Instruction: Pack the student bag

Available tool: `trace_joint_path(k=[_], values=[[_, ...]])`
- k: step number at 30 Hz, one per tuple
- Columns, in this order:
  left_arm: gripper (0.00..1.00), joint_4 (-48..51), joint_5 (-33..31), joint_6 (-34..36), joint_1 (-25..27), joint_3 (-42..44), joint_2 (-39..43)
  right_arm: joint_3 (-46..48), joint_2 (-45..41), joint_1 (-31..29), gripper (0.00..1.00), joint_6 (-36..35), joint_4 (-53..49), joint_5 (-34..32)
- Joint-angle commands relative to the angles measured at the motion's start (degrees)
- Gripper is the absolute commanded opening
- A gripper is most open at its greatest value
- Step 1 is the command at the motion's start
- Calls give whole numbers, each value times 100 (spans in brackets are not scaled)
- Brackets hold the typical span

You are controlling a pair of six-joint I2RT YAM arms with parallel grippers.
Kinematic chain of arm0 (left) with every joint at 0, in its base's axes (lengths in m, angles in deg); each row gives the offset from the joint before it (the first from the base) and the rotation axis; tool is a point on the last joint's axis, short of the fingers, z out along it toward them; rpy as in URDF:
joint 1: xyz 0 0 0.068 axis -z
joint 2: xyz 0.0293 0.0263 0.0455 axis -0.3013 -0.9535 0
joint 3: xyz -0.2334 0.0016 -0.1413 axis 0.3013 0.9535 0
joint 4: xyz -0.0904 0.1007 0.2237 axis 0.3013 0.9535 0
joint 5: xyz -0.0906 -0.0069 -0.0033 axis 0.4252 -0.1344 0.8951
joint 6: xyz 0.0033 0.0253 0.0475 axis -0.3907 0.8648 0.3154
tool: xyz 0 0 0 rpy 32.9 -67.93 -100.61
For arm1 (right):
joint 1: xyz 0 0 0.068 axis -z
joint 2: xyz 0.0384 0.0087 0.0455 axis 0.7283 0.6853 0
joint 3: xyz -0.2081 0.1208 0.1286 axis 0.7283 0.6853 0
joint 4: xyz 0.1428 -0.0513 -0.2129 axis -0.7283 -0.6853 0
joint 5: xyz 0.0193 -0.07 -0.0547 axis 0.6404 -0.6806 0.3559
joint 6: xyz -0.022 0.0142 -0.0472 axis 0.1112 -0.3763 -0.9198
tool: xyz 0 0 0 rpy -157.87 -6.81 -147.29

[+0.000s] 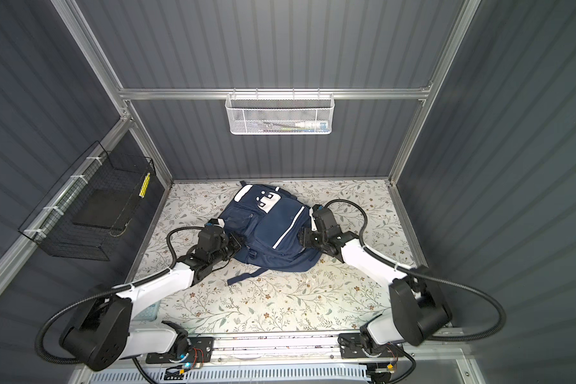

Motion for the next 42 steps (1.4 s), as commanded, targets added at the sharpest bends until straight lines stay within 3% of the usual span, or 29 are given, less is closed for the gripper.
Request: trace_joint_path(k=[1,3,6,11,15,18,23,29,35,42], values=[[0,-565,-235,-743,386,-39,94,389,-878,-693,63,-352,-648,-1006],[0,-908,-218,-1052,533,-21,-131,520,-1165,-1296,62,-299,-649,-1336],[0,-1216,-531,-1245,957,-80,-404,537,-1145,-1890,60,30,-421,-1319],[0,-1457,-1103,-1443,1577,-158,-767,570,-308,-2224,56,337,857,-614],[0,-1870,-1222,-1675,1769,-127,-1043,491,403,-2287,55,343,1461,-531],[0,-1816,-1307,-1646,1928,-253,-1112,238,869,-2216,56,251,1377,-902],[0,-1927,-1300,-1971,2112,-204,-1223,12,1153,-2162,57,298,1153,-2126],[0,-2244,-1230,-2289,2226,-27,-1415,160,926,-2140,54,65,1944,-2493],[0,-2313,-1241,-2370,2250,126,-1328,-37,1169,-1835,19,-200,2055,-2035],[0,-1707,-1467,-2082,2083,236,-817,222,744,-1506,0,-287,1511,-1182]])
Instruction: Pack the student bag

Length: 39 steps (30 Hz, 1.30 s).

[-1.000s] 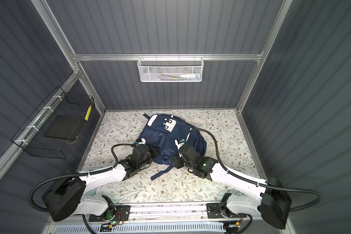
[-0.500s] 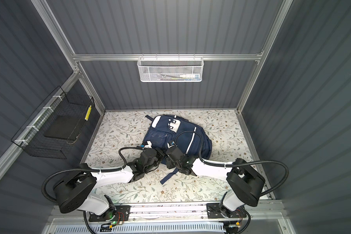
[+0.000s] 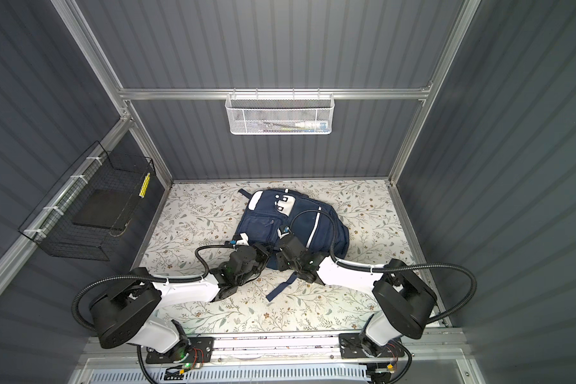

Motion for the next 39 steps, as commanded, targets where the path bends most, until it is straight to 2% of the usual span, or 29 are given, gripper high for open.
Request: trace_joint_path(k=[1,8,16,19,21,23,25,29,37,39], values=[[0,439,262,308,-8,109,407,61,-350,392,0,-69,167,-25],[0,209,603,351,-574,417,439,633,-904,652,0,16,-388,193],[0,360,662,510,-637,374,513,908,-1410,931,0,-24,-782,348],[0,252,863,554,-621,231,390,973,-1570,877,0,81,-291,769],[0,182,915,525,-532,76,307,993,-1629,618,6,268,-20,721],[0,100,968,467,-484,-34,258,978,-1651,217,17,336,154,271],[0,87,969,462,-432,-139,243,924,-1497,46,35,466,366,30],[0,74,1116,449,-352,-329,103,551,-888,4,43,516,533,19],[0,-154,1180,254,-320,-181,78,-185,192,32,45,654,412,-450],[0,-141,1188,251,-308,-154,113,-301,317,97,39,667,326,-594]])
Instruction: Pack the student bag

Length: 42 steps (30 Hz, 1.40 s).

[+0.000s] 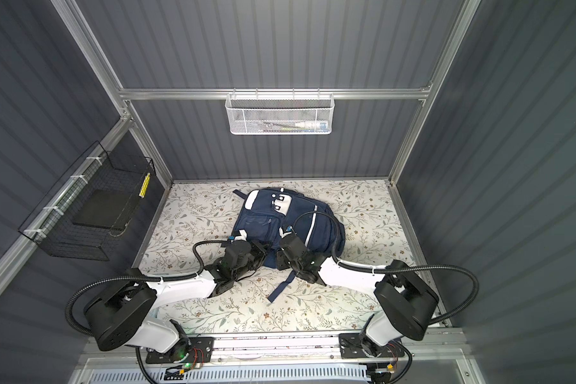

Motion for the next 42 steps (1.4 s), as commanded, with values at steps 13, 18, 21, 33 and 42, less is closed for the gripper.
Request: trace_joint_path(k=[13,18,21,33,42], values=[[2,47,170,286,-201,227,599,108,-446,565,0,-171,-349,-150],[3,344,202,493,-317,120,714,427,-909,832,0,-196,-972,88],[3,420,246,566,-410,112,753,592,-1224,976,0,-243,-1380,137],[3,384,479,546,-634,232,770,837,-1837,2532,0,-1071,-1869,711],[2,300,1013,734,-1213,192,539,246,-1659,2711,0,-1427,-2459,1303]])
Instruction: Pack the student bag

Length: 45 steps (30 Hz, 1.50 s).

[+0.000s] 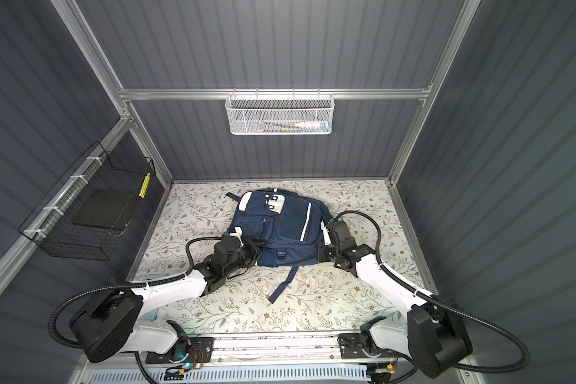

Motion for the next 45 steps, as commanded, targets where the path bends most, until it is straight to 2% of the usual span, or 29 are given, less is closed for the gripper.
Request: trace_joint_path(k=[1,4,7,8,11,13,18,21,24,26,28,30,34,36,37,40,45], values=[[3,10,46,474,-554,36,3,-224,2,35,0,-156,-430,-169],[13,413,245,938,-980,-228,-113,-236,5,-650,0,-23,-474,-146],[28,917,272,1616,-1359,-715,-299,-440,274,-1558,0,396,-437,-98],[36,1107,364,1751,-1514,-897,-374,-557,431,-1830,0,575,-299,-49],[52,1067,617,1787,-1793,-995,-272,-1126,1120,-2434,0,1114,12,-172],[54,1501,528,1825,-1788,-950,89,-1509,1575,-2614,0,1333,285,-257],[55,1860,629,1133,-1606,-62,1148,-2135,2305,-2687,0,1686,906,50],[57,1912,377,808,-1150,321,1554,-2366,2528,-2804,0,1633,935,123],[66,1589,130,704,-736,438,1460,-2410,2605,-2962,0,1575,985,137],[69,660,205,653,-674,583,1180,-2349,2585,-3071,0,1570,1070,131],[70,279,242,688,-652,495,848,-2324,2559,-3151,0,1567,1099,149],[66,222,394,825,-644,230,479,-2373,2504,-3167,0,1508,1030,186],[20,38,471,795,-642,122,130,-2348,2392,-3173,0,1443,680,-1],[3,371,363,891,-636,106,264,-2091,2273,-3128,0,1450,540,-213],[0,574,325,937,-641,97,358,-1959,2201,-3089,0,1435,467,-326],[0,1047,189,1009,-673,169,708,-1409,1897,-2772,0,1418,293,-473],[0,1490,220,1101,-730,251,1221,-637,1217,-1871,0,1121,148,-429]])
